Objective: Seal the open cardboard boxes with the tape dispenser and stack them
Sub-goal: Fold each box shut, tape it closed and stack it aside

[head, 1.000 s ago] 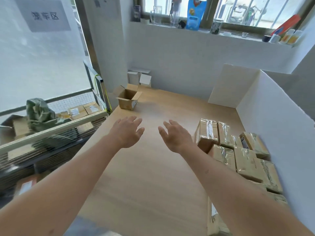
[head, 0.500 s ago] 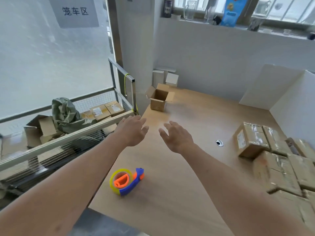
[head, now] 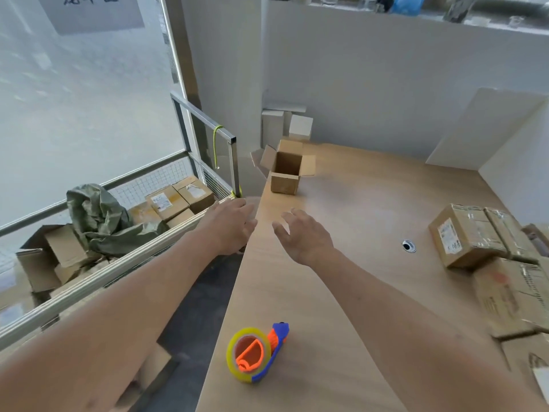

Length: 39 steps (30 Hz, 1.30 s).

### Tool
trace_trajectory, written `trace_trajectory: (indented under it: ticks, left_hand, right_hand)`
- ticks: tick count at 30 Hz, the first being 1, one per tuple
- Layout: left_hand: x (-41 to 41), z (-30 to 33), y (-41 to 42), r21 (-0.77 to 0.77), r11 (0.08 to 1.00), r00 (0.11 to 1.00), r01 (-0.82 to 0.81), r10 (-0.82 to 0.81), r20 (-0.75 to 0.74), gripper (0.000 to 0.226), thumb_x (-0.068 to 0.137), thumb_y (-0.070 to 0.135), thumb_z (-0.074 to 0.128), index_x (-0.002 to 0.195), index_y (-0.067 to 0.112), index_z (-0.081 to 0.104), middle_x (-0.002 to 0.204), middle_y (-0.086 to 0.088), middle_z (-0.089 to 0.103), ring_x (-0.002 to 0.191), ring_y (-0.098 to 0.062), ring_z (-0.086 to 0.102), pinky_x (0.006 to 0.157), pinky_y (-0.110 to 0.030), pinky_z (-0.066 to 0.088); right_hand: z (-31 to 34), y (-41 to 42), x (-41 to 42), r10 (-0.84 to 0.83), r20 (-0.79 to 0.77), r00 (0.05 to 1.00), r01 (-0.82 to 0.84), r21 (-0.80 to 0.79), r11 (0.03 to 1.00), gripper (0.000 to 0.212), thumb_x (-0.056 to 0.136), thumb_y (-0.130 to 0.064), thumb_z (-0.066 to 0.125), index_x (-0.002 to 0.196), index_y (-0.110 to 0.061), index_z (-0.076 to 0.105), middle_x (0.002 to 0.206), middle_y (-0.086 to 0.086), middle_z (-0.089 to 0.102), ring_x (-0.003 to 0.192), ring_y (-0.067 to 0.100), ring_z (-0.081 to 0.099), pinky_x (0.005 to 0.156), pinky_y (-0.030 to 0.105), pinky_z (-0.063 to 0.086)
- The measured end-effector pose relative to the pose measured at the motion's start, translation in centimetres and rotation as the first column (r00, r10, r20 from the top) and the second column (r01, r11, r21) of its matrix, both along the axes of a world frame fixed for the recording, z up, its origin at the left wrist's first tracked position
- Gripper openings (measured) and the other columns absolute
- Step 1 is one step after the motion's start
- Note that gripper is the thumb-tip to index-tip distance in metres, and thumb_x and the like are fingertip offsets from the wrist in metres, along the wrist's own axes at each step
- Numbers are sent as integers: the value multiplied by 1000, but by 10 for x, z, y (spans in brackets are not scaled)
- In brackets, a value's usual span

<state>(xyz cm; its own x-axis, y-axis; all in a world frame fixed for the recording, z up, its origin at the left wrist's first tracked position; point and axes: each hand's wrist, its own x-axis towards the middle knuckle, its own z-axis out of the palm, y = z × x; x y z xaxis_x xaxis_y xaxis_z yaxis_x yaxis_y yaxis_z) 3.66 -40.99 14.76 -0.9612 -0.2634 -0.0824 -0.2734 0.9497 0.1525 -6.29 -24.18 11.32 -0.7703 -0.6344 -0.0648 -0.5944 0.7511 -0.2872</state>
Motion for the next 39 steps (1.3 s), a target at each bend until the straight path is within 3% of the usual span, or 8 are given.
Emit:
trace_trajectory:
  ticks: [14, 21, 24, 26, 29, 32, 35, 39]
  left_hand:
    - [-150, -55, -67, 58, 997, 997, 54, -57, 53, 54, 108, 45, 38, 157, 23, 36, 164, 0, 35, 152, -23, 30, 122, -47, 26]
    - [-235, -108, -130, 95, 983, 984, 157, -164, 73, 52, 107, 44, 41, 155, 25, 38, 161, -1, 39, 150, -24, 32, 121, -47, 29]
    - [-269, -129, -154, 108, 979, 980, 175, -184, 74, 52, 106, 43, 43, 155, 24, 38, 161, -2, 39, 150, -25, 32, 121, -46, 28]
    - [-285, -141, -166, 129, 976, 980, 174, -184, 73, 53, 106, 41, 44, 156, 23, 36, 163, -3, 36, 151, -26, 30, 122, -46, 26]
    - [-302, -153, -178, 159, 971, 980, 176, -188, 64, 54, 106, 38, 47, 157, 24, 34, 164, -3, 34, 152, -27, 29, 123, -45, 25]
    - [-312, -160, -189, 178, 968, 980, 175, -189, 65, 55, 107, 36, 46, 158, 22, 33, 164, -3, 34, 151, -27, 29, 122, -45, 26]
    - [-316, -165, -196, 185, 965, 978, 184, -199, 64, 55, 107, 36, 45, 158, 21, 33, 164, -3, 34, 151, -28, 29, 122, -46, 26]
    - [-315, -164, -200, 172, 968, 981, 182, -190, 31, 54, 106, 34, 46, 158, 22, 35, 163, -4, 35, 150, -31, 29, 121, -46, 27]
  right_hand:
    - [-52, -74, -122, -71, 63, 996, 70, 12, 997, 53, 106, -54, 31, 139, -21, 55, 144, 5, 54, 130, 25, 51, 98, 41, 48]
    - [-98, -138, -191, -160, 67, 985, 157, 52, 986, 50, 107, -52, 32, 142, -22, 52, 155, 5, 44, 138, 26, 45, 103, 43, 47]
    - [-115, -165, -220, -184, 29, 983, 183, 37, 982, 44, 105, -47, 41, 138, -21, 54, 146, 4, 48, 130, 25, 50, 98, 41, 48]
    - [-125, -179, -237, -215, 36, 976, 214, 36, 976, 45, 102, -42, 49, 142, -21, 51, 157, 6, 40, 142, 27, 41, 105, 41, 44]
    - [-137, -195, -255, -221, 0, 975, 221, 60, 973, 59, 97, -32, 62, 151, -21, 43, 164, 10, 30, 152, 31, 25, 116, 43, 34]
    - [-147, -209, -270, -204, -34, 978, 206, 108, 972, 73, 93, -25, 70, 156, -20, 34, 163, 11, 31, 152, 33, 24, 120, 45, 30]
    - [-157, -217, -277, -204, -59, 977, 211, 165, 963, 70, 94, -14, 66, 156, -19, 34, 155, 11, 42, 146, 33, 34, 118, 45, 33]
    - [-159, -210, -272, -186, -136, 973, 203, 121, 972, 43, 97, -8, 57, 137, -23, 55, 127, 4, 63, 121, 28, 55, 105, 41, 42]
